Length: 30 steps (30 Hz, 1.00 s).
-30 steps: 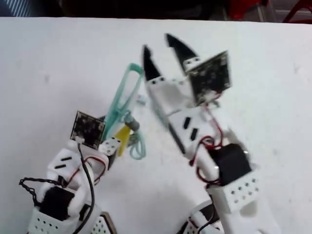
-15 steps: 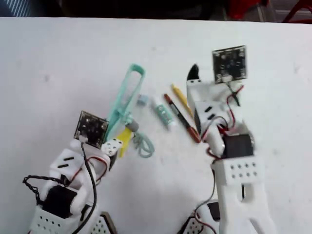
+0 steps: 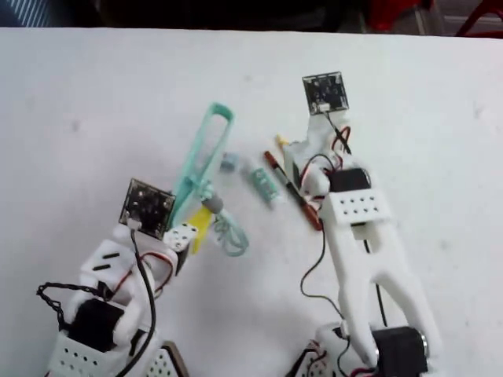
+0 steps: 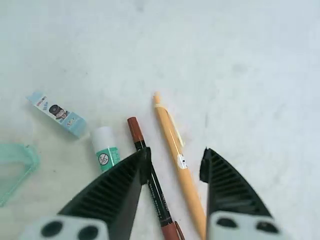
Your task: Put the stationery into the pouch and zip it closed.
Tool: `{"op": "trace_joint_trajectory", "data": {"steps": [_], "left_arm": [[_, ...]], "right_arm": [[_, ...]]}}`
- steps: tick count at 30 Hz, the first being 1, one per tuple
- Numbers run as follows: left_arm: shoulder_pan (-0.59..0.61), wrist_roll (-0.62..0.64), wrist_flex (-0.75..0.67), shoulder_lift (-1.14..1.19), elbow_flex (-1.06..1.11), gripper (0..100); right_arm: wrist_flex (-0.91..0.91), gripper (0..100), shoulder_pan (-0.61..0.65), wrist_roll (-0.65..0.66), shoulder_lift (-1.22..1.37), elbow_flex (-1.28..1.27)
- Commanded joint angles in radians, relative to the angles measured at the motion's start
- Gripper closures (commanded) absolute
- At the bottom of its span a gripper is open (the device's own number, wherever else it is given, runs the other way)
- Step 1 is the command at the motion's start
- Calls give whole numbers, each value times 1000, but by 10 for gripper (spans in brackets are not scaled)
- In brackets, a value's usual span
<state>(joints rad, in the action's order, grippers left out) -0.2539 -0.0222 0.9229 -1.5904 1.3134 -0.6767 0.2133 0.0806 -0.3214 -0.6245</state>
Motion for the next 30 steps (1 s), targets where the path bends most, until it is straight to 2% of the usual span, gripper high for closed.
{"op": "trace_joint_trajectory", "data": {"steps": [1,8,17,30], "left_arm": [[5,-8,-25,-7,-9,812],[4,-8,-25,-7,-6,812],[4,-8,-25,-7,-6,812],[13,-8,-25,-7,-9,812]], "right_arm": [[13,844,-1,-9,16,51],[91,844,-61,-18,84,48],[174,844,-67,-11,179,49],[191,844,-99,-12,183,51]]}}
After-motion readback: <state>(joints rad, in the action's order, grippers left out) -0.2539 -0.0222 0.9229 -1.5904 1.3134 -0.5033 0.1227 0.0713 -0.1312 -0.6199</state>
